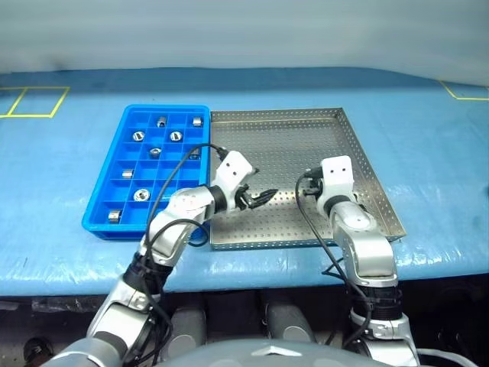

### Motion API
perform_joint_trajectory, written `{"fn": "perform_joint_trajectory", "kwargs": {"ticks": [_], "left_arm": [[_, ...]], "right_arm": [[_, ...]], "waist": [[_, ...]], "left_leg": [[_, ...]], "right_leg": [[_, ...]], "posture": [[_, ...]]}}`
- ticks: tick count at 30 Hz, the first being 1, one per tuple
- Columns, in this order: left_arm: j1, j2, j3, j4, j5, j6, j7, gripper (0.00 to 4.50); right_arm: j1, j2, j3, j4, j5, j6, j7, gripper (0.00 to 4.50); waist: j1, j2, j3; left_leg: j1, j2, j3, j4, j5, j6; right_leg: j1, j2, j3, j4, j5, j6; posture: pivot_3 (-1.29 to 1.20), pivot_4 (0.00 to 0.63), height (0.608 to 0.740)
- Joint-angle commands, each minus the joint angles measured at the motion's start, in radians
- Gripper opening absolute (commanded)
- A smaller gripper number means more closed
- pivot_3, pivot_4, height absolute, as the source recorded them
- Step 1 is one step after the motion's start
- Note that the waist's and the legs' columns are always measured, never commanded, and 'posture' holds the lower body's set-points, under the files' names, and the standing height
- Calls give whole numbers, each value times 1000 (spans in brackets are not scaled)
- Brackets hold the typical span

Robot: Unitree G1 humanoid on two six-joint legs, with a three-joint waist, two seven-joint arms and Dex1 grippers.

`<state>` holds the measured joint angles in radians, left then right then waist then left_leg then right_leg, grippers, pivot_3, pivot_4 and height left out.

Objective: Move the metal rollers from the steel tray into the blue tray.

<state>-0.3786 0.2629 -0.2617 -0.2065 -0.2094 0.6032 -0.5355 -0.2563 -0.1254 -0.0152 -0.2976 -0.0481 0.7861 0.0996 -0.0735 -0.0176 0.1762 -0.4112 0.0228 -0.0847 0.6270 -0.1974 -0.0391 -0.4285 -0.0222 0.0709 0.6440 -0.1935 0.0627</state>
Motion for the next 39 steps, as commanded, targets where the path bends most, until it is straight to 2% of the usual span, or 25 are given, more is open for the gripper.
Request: {"fn": "perform_joint_trajectory", "kwargs": {"ticks": [1, 6, 11, 16, 23, 24, 29, 34, 39], "left_arm": [[59, 51, 125, -125, -25, 42, 40, 3640], [214, 152, 286, -322, -31, 118, 86, 3640], [306, 160, 420, -444, -30, 174, 181, 3640], [377, 144, 442, -514, -31, 197, 232, 3640], [418, 124, 426, -550, -39, 212, 267, 3640], [416, 124, 424, -547, -41, 214, 268, 3640], [386, 125, 405, -525, -50, 217, 264, 3640], [330, 118, 360, -484, -54, 200, 255, 3640], [264, 90, 267, -411, -18, 137, 255, 3640]], "right_arm": [[-83, 28, 61, -68, 44, -57, 48, 845], [-222, 120, 168, 19, 129, -110, 153, 845], [-345, 197, 218, 240, 162, -245, 228, 845], [-435, 243, 232, 479, 162, -358, 273, 845], [-525, 262, 211, 759, 149, -465, 298, 845], [-529, 260, 210, 777, 144, -476, 297, 1195], [-516, 254, 188, 724, 144, -513, 276, 2871], [-445, 200, 154, 543, 135, -522, 233, 2871], [-281, 57, 125, 318, 111, -466, 232, 2871]], "waist": [[-1, 0, 0], [14, 0, 0], [66, 0, 0], [113, 0, 0], [151, 0, 1], [155, 0, 1], [162, 0, 1], [164, 0, 1], [166, 0, 0]], "left_leg": [[0, 1, 0, 0, 0, 0], [0, 1, -1, -2, 0, 0], [0, 1, -2, -3, 0, 0], [0, 1, -2, -2, 0, 0], [0, 1, -3, -4, 0, -1], [0, 1, -3, -4, 0, -1], [0, 1, -3, -6, 0, -1], [0, 1, -3, -6, 0, -1], [0, 0, -2, -6, 0, -1]], "right_leg": [[0, 1, 0, 0, 0, 0], [0, 1, -1, 0, 0, -1], [0, 1, -3, -1, -1, -2], [1, 0, -4, -1, -1, -2], [0, 1, -5, -1, -2, -4], [0, 1, -5, -1, -2, -4], [-1, 1, -5, -2, -2, -5], [-1, 1, -5, -2, -2, -5], [0, -1, -5, -3, -2, -4]], "posture": [[63, 150, 740], [156, 150, 740], [271, 150, 740], [350, 150, 740], [382, 150, 740], [377, 150, 740], [341, 150, 740], [311, 150, 740], [259, 150, 740]]}}
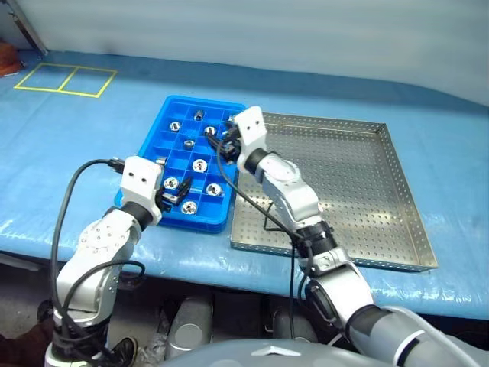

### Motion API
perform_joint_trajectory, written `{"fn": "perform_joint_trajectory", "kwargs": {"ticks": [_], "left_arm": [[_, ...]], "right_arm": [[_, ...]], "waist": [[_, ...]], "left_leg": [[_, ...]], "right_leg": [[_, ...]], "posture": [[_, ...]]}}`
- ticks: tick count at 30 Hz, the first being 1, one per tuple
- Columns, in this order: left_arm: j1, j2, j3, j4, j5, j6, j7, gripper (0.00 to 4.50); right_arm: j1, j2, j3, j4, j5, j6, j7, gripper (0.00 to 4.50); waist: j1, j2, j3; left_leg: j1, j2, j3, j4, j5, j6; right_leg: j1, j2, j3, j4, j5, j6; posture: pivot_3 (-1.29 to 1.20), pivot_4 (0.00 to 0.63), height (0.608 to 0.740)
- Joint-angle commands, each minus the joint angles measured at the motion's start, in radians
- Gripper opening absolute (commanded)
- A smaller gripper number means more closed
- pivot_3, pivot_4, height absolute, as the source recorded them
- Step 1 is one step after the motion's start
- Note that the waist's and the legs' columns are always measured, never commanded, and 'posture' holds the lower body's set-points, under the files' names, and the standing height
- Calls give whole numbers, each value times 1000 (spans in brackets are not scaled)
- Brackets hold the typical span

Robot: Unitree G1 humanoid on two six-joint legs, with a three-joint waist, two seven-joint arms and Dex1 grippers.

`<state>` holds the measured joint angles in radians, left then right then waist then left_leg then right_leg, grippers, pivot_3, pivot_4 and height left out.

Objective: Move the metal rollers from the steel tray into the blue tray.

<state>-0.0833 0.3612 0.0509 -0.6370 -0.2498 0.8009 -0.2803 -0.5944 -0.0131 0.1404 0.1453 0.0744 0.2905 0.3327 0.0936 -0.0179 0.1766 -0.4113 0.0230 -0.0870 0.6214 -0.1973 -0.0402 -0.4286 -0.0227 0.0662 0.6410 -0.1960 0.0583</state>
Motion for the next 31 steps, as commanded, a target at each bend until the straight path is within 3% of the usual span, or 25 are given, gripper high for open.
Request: {"fn": "perform_joint_trajectory", "kwargs": {"ticks": [1, 6, 9, 12, 31], "left_arm": [[-41, -12, -62, 36, 27, -74, -6, 3640], [-86, -29, -99, 127, 35, -125, -16, 3640], [-106, -29, -106, 162, 26, -153, -40, 3640], [-131, -40, -91, 185, 14, -170, -52, 3640], [-120, -34, -74, 168, -19, -169, -102, 3640]], "right_arm": [[89, -86, -44, -161, -7, 60, 0, 2871], [246, -252, -93, -343, 44, 192, 82, 2871], [307, -327, -106, -421, 58, 258, 112, 3441], [345, -349, -130, -469, 96, 267, 132, 4412], [347, -361, -121, -467, 124, 281, 120, 4460]], "waist": [[-2, 0, 0], [-26, 0, 0], [-54, 0, 0], [-76, 0, 0], [-101, 0, 0]], "left_leg": [[0, 0, 0, 0, 0, 0], [0, 0, 1, 0, 0, 0], [0, 0, 1, 0, 0, 0], [0, 0, 1, 1, 0, 0], [0, 0, 1, 5, 0, 0]], "right_leg": [[0, 0, 0, 0, 0, 0], [-1, 0, 1, 0, 0, 0], [-1, 0, 1, 1, 0, 0], [0, 0, 1, 1, 0, 0], [1, 0, 1, 2, 1, 2]], "posture": [[244, 150, 740], [159, 150, 740], [130, 150, 740], [116, 150, 740], [129, 150, 740]]}}
